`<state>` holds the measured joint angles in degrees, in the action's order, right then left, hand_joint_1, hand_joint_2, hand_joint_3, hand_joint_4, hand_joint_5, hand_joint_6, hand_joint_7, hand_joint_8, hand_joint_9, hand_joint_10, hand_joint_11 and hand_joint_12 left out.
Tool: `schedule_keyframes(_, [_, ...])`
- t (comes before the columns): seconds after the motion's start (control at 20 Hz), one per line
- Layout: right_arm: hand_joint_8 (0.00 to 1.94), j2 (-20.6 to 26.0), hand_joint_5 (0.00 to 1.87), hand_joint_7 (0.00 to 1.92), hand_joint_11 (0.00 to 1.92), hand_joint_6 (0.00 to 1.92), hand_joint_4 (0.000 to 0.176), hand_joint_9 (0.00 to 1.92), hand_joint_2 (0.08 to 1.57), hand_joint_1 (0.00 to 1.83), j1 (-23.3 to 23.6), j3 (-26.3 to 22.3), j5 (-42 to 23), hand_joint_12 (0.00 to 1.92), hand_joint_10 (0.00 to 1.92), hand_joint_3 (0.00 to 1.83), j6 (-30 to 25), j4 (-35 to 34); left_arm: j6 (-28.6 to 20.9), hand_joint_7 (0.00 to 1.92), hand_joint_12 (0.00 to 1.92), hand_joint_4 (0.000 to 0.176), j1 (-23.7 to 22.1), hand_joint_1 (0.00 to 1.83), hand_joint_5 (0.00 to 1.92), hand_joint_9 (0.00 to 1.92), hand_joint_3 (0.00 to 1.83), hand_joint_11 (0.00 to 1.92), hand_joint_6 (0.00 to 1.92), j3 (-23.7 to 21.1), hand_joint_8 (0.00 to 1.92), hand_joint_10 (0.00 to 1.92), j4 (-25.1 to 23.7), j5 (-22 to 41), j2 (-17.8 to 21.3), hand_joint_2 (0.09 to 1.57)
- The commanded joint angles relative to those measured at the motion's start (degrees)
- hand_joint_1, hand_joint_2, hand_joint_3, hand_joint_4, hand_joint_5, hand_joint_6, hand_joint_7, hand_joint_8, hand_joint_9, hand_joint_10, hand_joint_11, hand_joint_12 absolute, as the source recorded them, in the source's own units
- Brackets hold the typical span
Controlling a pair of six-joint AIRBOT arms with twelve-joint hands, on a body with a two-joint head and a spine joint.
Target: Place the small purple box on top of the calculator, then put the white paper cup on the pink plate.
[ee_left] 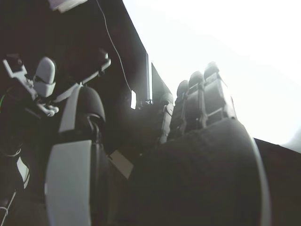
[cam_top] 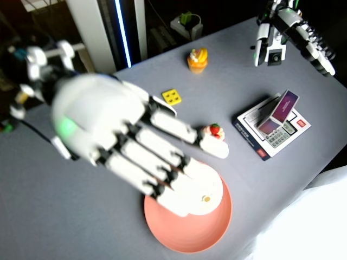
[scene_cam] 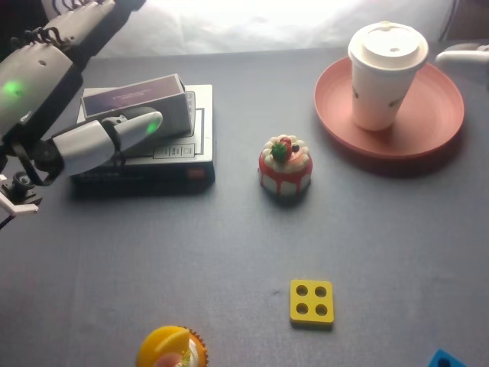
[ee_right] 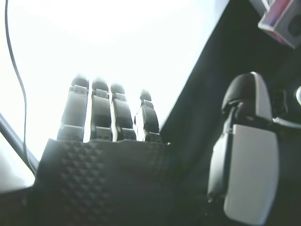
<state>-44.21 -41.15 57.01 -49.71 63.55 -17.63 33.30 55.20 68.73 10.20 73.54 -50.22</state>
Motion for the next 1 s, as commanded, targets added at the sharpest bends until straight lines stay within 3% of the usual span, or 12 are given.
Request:
schedule_keyframes(0.0, [0.0, 1.0, 0.0, 0.0, 0.0, 0.0, 0.129, 0.0, 1.1, 0.71, -0.1, -0.7, -11.5, 0.62, 0.0, 0.01, -0.1, 0.7, -0.1, 0.0, 0.0, 0.099, -0.5, 0.75, 0.0, 0.0, 0.0, 0.0, 0.0, -0.4, 0.0, 0.0, 0.3, 8.8, 0.4, 1.18])
schedule_keyframes(0.15, [0.0, 4.6, 0.0, 0.0, 0.0, 0.0, 0.157, 0.0, 1.03, 0.67, -5.5, -5.9, -22.6, 0.13, 0.0, 0.0, -0.1, 1.8, -0.1, 0.0, 0.0, 0.042, 0.2, 0.72, 0.0, 0.0, 0.02, 0.0, 0.0, -1.5, 0.0, 0.0, 0.5, 12.5, 0.8, 1.23])
schedule_keyframes(0.3, [0.0, 6.8, 0.0, 0.0, 0.0, 0.0, 0.112, 0.0, 1.06, 0.59, -13.0, -9.7, -34.5, 0.0, 0.0, 0.0, -0.1, 0.9, -0.1, 0.0, 0.0, 0.118, 0.6, 0.57, 0.0, 0.0, 0.03, 0.0, 0.0, -2.6, 0.0, 0.0, 0.5, 15.9, 1.0, 1.28])
schedule_keyframes(0.45, [0.0, 8.6, 0.0, 0.0, 0.0, 0.0, 0.096, 0.0, 1.05, 0.56, -20.4, -12.3, -45.2, 0.0, 0.0, 0.0, -0.1, -1.5, -0.1, 0.0, 0.0, 0.101, 0.9, 0.54, 0.0, 0.0, 0.01, 0.0, 0.0, -3.6, 0.0, 0.0, 0.3, 19.7, 1.3, 1.24])
schedule_keyframes(0.5, [0.0, 9.2, 0.0, 0.0, 0.0, 0.0, 0.07, 0.0, 1.06, 0.56, -22.5, -13.1, -48.5, 0.0, 0.0, 0.0, -0.1, -2.2, -0.1, 0.0, 0.0, 0.127, 0.9, 0.56, 0.0, 0.0, 0.0, 0.0, 0.0, -4.1, 0.0, 0.0, 0.1, 21.0, 1.6, 1.23])
schedule_keyframes(0.6, [0.0, 10.3, 0.0, 0.0, 0.0, 0.0, 0.062, 0.0, 1.13, 0.54, -25.6, -14.3, -51.2, 0.0, 0.0, 0.03, -0.1, -3.9, 0.0, 0.0, 0.0, 0.139, 1.1, 0.45, 0.0, 0.0, 0.03, 0.0, 0.0, -4.9, 0.0, 0.0, -0.2, 23.2, 2.3, 1.32])
schedule_keyframes(0.65, [0.0, 10.9, 0.0, 0.0, 0.0, 0.0, 0.078, 0.0, 1.2, 0.54, -25.7, -14.7, -51.2, 0.0, 0.0, 0.03, -0.1, -3.7, 0.1, 0.0, 0.0, 0.169, 1.3, 0.46, 0.0, 0.0, 0.02, 0.0, 0.0, -5.4, 0.0, 0.0, -0.6, 24.7, 2.5, 1.31])
schedule_keyframes(0.75, [0.0, 11.1, 0.0, 0.0, 0.02, 0.0, 0.093, 0.0, 1.17, 0.54, -25.7, -14.9, -51.2, 0.01, 0.0, 0.0, -0.1, -3.4, 0.3, 0.0, 0.0, 0.127, 1.4, 0.48, 0.0, 0.0, 0.02, 0.0, 0.0, -5.8, 0.0, 0.0, -1.1, 25.8, 2.7, 1.42])
schedule_keyframes(0.8, [0.0, 11.2, 0.0, 0.0, 0.04, 0.0, 0.072, 0.0, 1.19, 0.55, -25.7, -15.0, -51.3, 0.02, 0.0, 0.01, -0.1, -2.4, 1.0, 0.0, 0.0, 0.115, 1.4, 0.63, 0.0, 0.01, 0.01, 0.0, 0.0, -6.3, 0.0, 0.0, -1.5, 25.9, 3.0, 1.44])
schedule_keyframes(0.85, [0.0, 11.5, 0.0, 0.0, 0.01, 0.0, 0.08, 0.0, 1.21, 0.47, -25.7, -15.2, -51.3, 0.22, 0.0, 0.0, -0.1, -1.5, 1.3, 0.0, 0.0, 0.14, 1.3, 0.77, 0.0, 0.04, 0.0, 0.0, 0.0, -6.5, 0.0, 0.01, -1.8, 25.9, 3.2, 1.44])
schedule_keyframes(0.9, [0.0, 11.7, 0.02, 0.0, 0.0, 0.01, 0.038, 0.0, 1.24, 0.41, -25.7, -15.3, -51.3, 0.27, 0.0, 0.0, -0.1, -0.7, 1.5, 0.0, 0.0, 0.142, 1.2, 0.87, 0.0, 0.04, 0.01, 0.0, 0.0, -6.6, 0.0, 0.01, -2.0, 25.9, 3.4, 1.47])
schedule_keyframes(0.95, [0.0, 12.0, 0.05, 0.0, 0.0, 0.02, 0.071, 0.03, 1.29, 0.42, -25.1, -15.5, -51.3, 0.37, 0.01, 0.0, -0.1, 0.6, 1.8, 0.0, 0.0, 0.124, 0.7, 0.67, 0.0, 0.01, 0.02, 0.0, 0.0, -6.9, 0.0, 0.0, -2.5, 25.9, 3.8, 1.52])
